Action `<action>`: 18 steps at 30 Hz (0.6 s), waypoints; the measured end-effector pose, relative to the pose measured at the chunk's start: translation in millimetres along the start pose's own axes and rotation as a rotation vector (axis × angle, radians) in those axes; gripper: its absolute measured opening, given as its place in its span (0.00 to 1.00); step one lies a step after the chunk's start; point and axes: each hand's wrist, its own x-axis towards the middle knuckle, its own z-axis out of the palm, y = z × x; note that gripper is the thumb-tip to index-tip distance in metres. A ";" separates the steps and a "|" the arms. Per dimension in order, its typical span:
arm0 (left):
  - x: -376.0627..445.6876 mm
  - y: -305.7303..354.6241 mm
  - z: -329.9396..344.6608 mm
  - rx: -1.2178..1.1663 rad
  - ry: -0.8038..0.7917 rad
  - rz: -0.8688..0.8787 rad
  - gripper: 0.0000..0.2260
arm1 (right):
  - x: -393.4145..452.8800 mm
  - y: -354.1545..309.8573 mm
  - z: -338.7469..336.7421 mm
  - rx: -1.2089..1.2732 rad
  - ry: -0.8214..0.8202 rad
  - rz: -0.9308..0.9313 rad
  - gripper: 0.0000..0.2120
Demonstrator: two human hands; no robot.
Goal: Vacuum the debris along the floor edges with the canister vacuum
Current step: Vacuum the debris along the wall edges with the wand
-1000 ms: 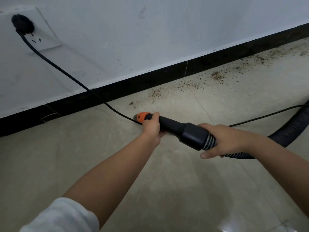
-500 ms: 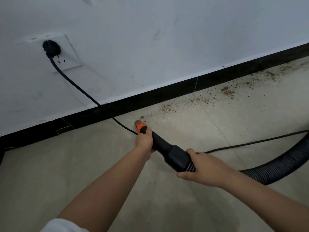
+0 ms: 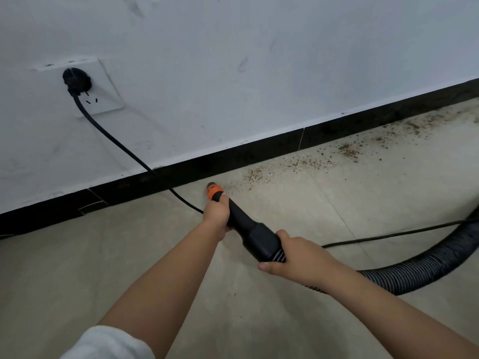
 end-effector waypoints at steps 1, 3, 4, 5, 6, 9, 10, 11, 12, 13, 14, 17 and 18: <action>-2.2 -0.3 2.7 0.004 -0.004 -0.009 0.19 | -2.5 2.5 -2.2 0.015 -0.008 0.001 0.28; -6.3 -2.8 9.5 0.022 -0.016 -0.032 0.19 | -9.9 9.3 -4.6 0.036 -0.026 0.008 0.27; -8.6 -5.6 13.0 0.036 -0.020 -0.046 0.19 | -14.1 13.5 -4.0 0.035 -0.032 0.012 0.27; -10.2 -9.3 16.3 0.057 -0.022 -0.057 0.19 | -18.2 17.5 -2.6 0.030 -0.037 0.014 0.27; -11.5 -14.0 19.7 0.084 -0.023 -0.059 0.20 | -21.9 21.6 -0.2 0.023 -0.042 0.018 0.27; -17.4 -28.9 29.3 0.144 -0.005 -0.051 0.21 | -32.2 32.7 8.9 0.014 -0.064 0.048 0.26; -19.7 -33.1 33.1 0.155 0.005 -0.050 0.21 | -35.5 35.8 11.9 0.027 -0.069 0.062 0.24; -22.4 -35.7 37.2 0.159 0.008 -0.050 0.22 | -38.2 38.5 14.0 0.048 -0.063 0.077 0.22; -25.2 -37.3 41.3 0.161 0.014 -0.049 0.23 | -40.1 41.2 15.9 0.073 -0.051 0.096 0.21; -27.6 -37.4 45.1 0.165 0.022 -0.041 0.25 | -41.1 42.9 17.0 0.092 -0.033 0.115 0.21; -28.4 -36.9 48.7 0.173 0.031 -0.033 0.27 | -40.8 44.0 18.3 0.101 -0.011 0.134 0.20; -25.9 -32.7 54.0 0.201 0.052 -0.004 0.27 | -35.3 40.5 20.4 0.076 0.050 0.173 0.20; -25.1 -31.3 54.9 0.208 0.062 0.009 0.26 | -32.3 38.3 21.0 0.061 0.066 0.177 0.20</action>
